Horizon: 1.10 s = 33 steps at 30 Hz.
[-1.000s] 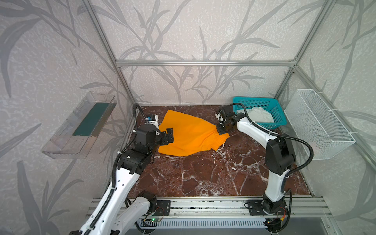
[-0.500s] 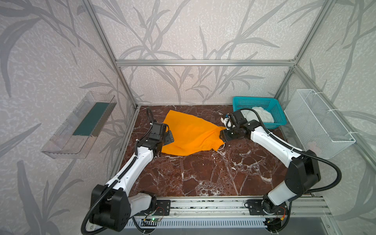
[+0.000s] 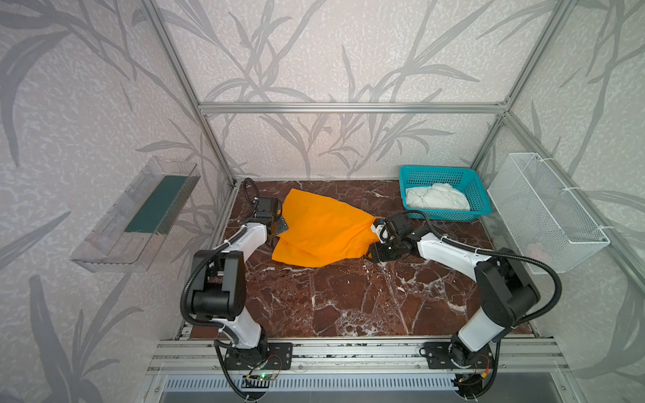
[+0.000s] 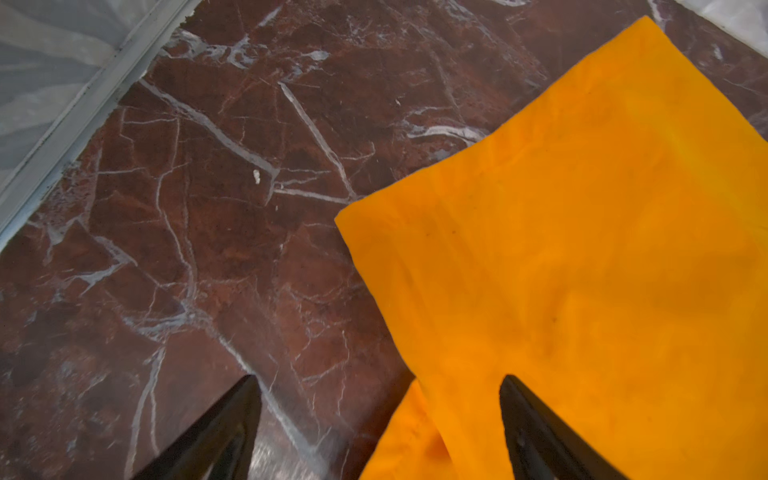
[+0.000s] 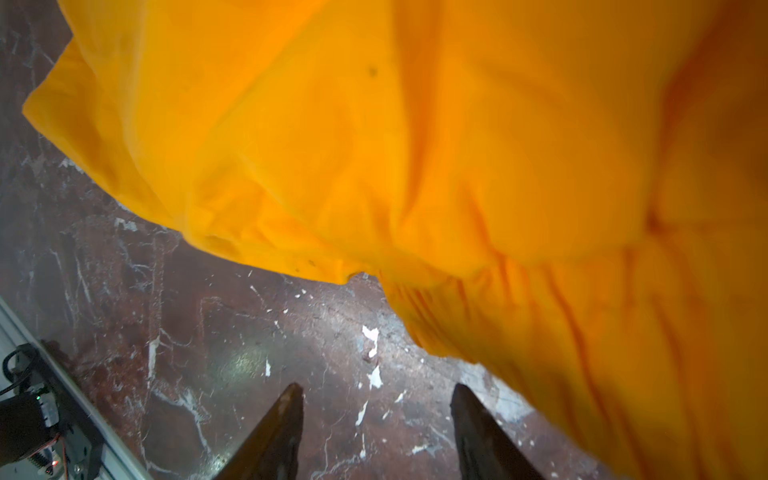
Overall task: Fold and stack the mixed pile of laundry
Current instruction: 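Grasp the pants edge nearest the left gripper while the right gripper holds the waistband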
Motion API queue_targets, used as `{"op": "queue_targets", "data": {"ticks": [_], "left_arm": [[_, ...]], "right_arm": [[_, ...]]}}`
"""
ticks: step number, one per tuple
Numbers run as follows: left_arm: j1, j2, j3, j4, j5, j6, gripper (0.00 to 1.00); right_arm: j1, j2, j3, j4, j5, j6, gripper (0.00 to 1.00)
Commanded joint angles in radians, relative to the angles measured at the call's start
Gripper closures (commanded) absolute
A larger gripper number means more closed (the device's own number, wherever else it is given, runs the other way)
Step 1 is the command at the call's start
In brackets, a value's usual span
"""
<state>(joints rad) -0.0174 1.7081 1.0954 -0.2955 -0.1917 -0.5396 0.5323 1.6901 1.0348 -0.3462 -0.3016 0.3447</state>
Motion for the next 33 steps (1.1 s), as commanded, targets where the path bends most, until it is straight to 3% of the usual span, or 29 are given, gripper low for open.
{"op": "queue_targets", "data": {"ticks": [1, 7, 11, 19, 28, 33], "left_arm": [[0.033, 0.078, 0.081, 0.009, -0.019, 0.005, 0.15], [0.089, 0.232, 0.235, -0.081, 0.002, -0.018, 0.20], [0.121, 0.320, 0.332, -0.169, 0.091, -0.021, 0.28], [0.123, 0.333, 0.319, -0.183, 0.167, -0.041, 0.33], [0.138, 0.388, 0.351, -0.199, 0.207, -0.062, 0.43], [0.160, 0.421, 0.367, -0.204, 0.247, -0.087, 0.68]], "right_arm": [[-0.001, 0.060, 0.030, 0.063, 0.050, 0.026, 0.42], [-0.012, 0.119, 0.042, 0.128, 0.056, 0.068, 0.42], [-0.015, 0.136, 0.042, 0.176, 0.052, 0.093, 0.42], [-0.015, 0.189, 0.082, 0.182, 0.029, 0.095, 0.41], [-0.014, 0.200, 0.087, 0.199, 0.045, 0.094, 0.67], [-0.014, 0.200, 0.086, 0.210, 0.050, 0.093, 0.84]]}}
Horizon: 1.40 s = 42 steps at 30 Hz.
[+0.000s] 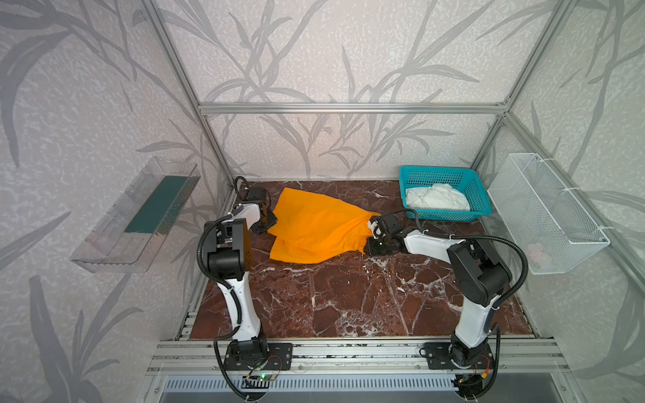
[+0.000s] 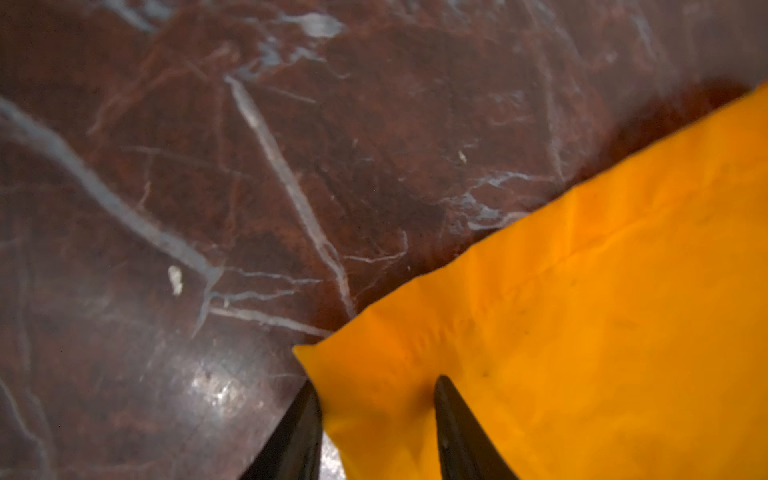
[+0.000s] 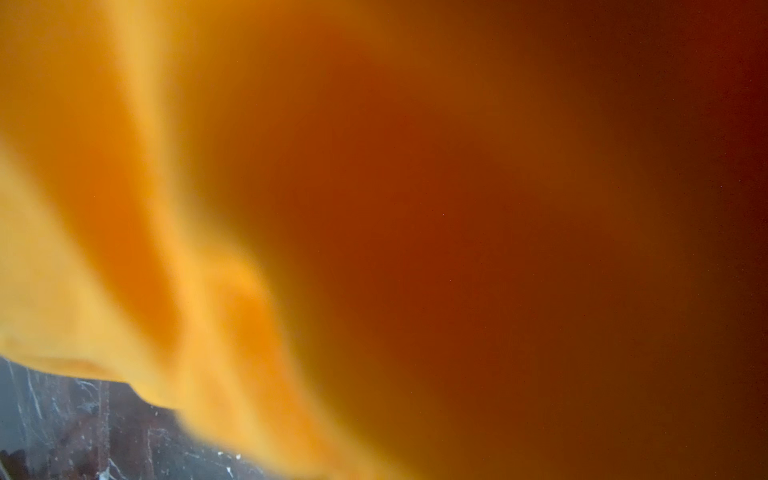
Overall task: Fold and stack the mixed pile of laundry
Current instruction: 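Grasp the pants edge nearest the left gripper while the right gripper holds the waistband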
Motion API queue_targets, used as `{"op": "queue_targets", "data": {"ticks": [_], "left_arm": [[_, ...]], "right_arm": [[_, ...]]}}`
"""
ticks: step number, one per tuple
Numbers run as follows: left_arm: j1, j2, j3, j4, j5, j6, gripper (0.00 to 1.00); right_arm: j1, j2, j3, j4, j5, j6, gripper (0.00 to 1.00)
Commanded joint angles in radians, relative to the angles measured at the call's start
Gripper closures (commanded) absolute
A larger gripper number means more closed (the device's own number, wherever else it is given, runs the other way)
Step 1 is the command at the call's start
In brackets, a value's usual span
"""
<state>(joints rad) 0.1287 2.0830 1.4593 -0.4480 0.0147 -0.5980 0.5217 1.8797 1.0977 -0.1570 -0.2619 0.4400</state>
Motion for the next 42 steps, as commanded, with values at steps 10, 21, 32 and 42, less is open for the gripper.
{"op": "queue_targets", "data": {"ticks": [10, 21, 32, 42], "left_arm": [[0.030, -0.021, -0.018, -0.041, 0.055, -0.007, 1.00], [0.024, -0.253, -0.049, -0.083, 0.160, 0.060, 1.00], [-0.069, -0.617, -0.202, -0.213, 0.188, 0.136, 1.00], [-0.196, -0.817, -0.265, -0.253, 0.141, 0.127, 1.00]], "right_arm": [[-0.006, -0.069, 0.030, -0.024, 0.018, -0.062, 1.00], [-0.007, -0.287, 0.026, -0.209, 0.035, -0.135, 1.00], [-0.024, -0.561, -0.082, -0.542, -0.013, -0.200, 1.00], [-0.023, -0.608, -0.334, -0.495, -0.205, -0.089, 0.72]]}}
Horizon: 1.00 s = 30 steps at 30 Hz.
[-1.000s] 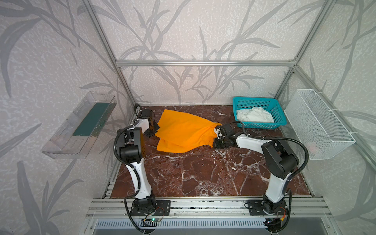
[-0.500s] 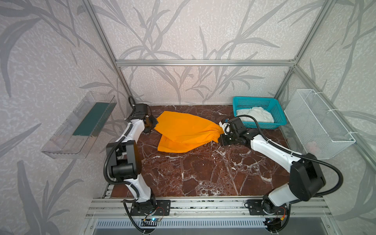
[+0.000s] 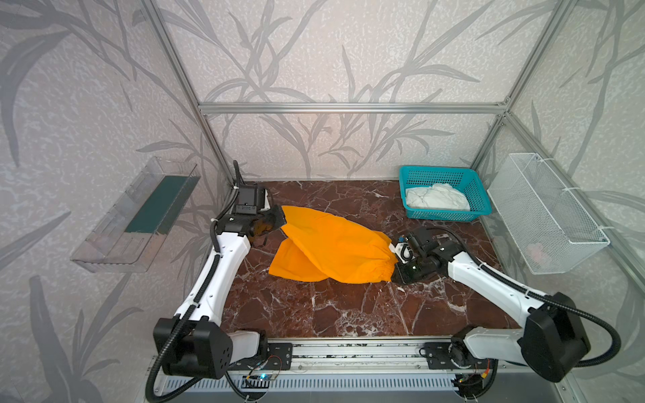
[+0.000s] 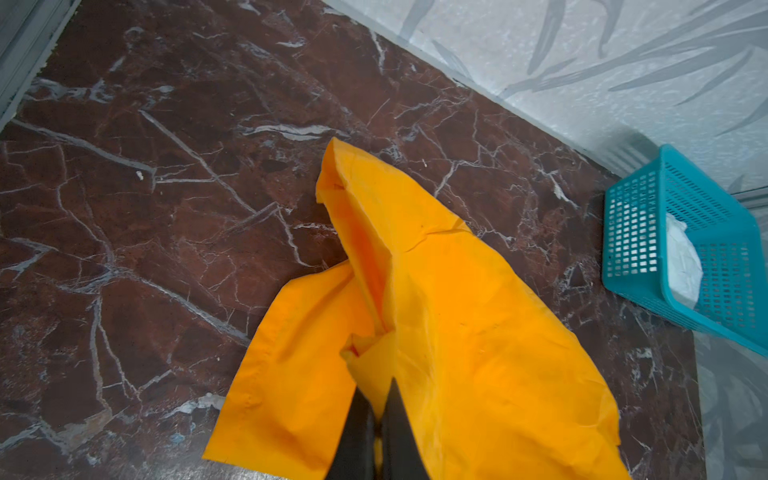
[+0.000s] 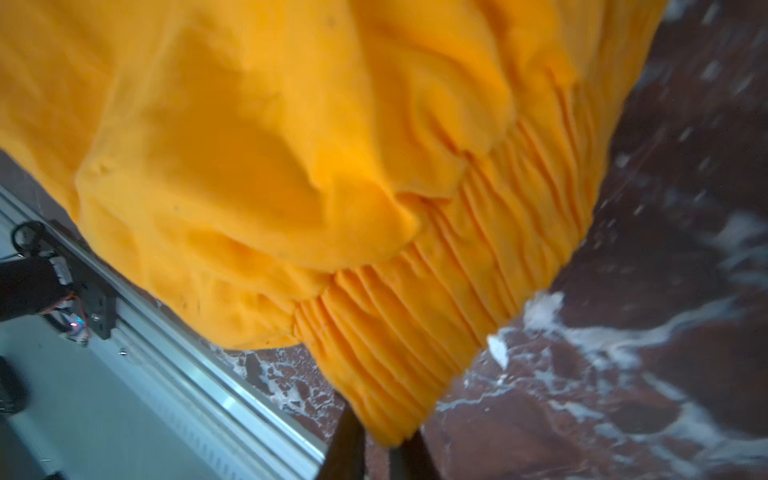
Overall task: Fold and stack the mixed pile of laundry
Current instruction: 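Grasp the pants edge nearest the left gripper while the right gripper holds the waistband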
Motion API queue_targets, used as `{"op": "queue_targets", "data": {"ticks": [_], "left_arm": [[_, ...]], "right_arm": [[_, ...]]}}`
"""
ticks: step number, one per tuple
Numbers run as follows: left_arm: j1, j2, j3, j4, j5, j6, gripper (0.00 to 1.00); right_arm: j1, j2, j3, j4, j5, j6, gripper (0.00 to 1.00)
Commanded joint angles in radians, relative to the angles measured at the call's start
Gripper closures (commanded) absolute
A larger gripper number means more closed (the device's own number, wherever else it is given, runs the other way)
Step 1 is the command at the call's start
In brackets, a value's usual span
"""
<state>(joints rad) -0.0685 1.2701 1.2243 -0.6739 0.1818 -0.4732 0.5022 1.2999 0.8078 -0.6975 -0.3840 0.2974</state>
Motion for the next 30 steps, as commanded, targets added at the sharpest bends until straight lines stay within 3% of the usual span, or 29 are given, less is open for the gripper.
{"op": "queue_targets", "data": {"ticks": [1, 6, 13, 26, 30], "left_arm": [[0.001, 0.000, -0.040, -0.020, -0.028, 0.000, 1.00], [0.001, 0.031, -0.064, 0.008, -0.031, -0.002, 1.00], [0.000, 0.035, -0.071, 0.027, -0.038, -0.007, 1.00], [0.001, 0.011, -0.100, 0.033, -0.061, -0.006, 1.00], [0.001, 0.012, -0.101, 0.035, -0.060, -0.006, 1.00]], "right_arm": [[-0.003, -0.031, -0.068, 0.088, -0.097, 0.075, 0.65], [-0.003, -0.053, -0.164, 0.272, -0.112, 0.152, 0.42], [-0.001, -0.018, -0.276, 0.500, -0.080, 0.302, 0.34], [0.044, 0.173, -0.252, 0.604, -0.057, 0.391, 0.37], [0.050, 0.215, -0.227, 0.604, -0.033, 0.390, 0.55]]}}
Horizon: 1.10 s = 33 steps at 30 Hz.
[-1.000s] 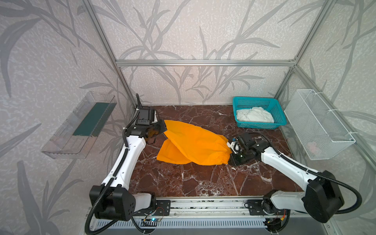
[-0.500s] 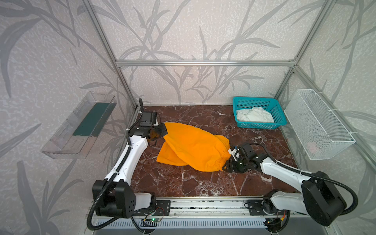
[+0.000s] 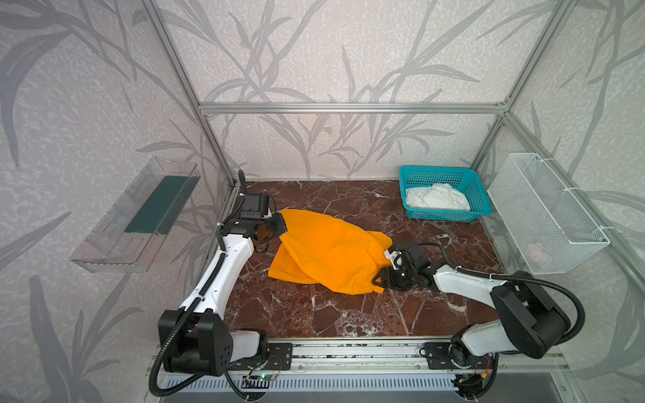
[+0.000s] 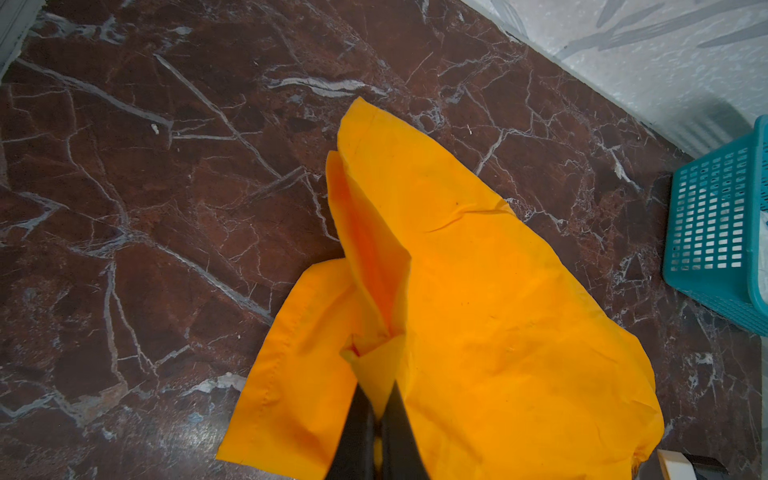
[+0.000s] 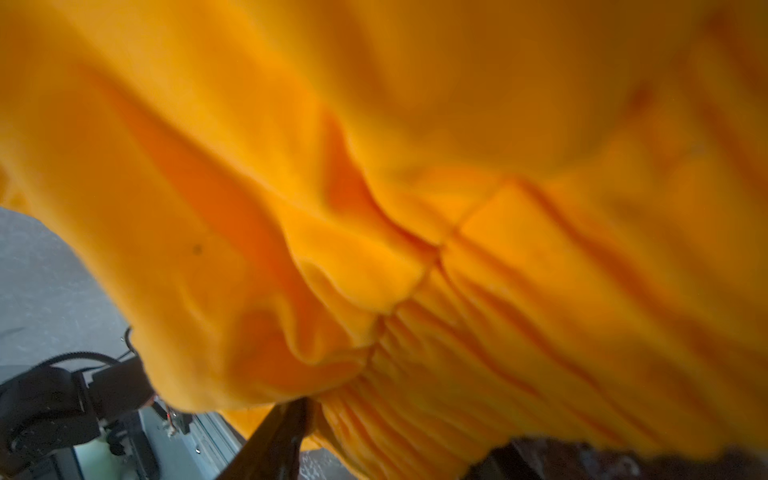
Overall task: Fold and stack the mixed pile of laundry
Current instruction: 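Grasp the pants edge nearest the left gripper while the right gripper holds the waistband, then lift the pants high with both grippers, stretching them between the grippers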
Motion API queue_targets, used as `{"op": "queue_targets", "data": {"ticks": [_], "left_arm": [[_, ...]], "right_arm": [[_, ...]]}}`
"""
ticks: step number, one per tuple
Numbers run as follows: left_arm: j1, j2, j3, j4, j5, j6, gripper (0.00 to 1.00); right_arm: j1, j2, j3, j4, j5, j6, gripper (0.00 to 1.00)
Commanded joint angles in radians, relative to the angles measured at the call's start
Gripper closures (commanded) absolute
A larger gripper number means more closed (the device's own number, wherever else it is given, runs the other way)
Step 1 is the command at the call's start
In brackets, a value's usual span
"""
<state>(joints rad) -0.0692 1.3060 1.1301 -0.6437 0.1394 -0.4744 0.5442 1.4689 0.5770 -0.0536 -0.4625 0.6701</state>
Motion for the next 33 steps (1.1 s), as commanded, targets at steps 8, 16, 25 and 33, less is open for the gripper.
{"op": "queue_targets", "data": {"ticks": [8, 16, 25, 33], "left_arm": [[0.005, -0.049, 0.051, -0.047, -0.069, 0.034, 1.00], [0.034, -0.021, 0.312, -0.124, -0.078, 0.115, 1.00], [0.068, 0.126, 0.890, -0.240, -0.055, 0.140, 1.00], [0.068, 0.010, 0.880, -0.335, 0.056, 0.129, 1.00]], "right_arm": [[0.009, -0.004, 0.129, -0.233, 0.070, -0.101, 0.94], [-0.027, -0.189, 0.492, -0.612, 0.227, -0.374, 1.00], [-0.115, -0.138, 1.000, -0.772, 0.158, -0.548, 1.00], [-0.116, -0.255, 0.979, -0.873, 0.029, -0.576, 1.00]]}}
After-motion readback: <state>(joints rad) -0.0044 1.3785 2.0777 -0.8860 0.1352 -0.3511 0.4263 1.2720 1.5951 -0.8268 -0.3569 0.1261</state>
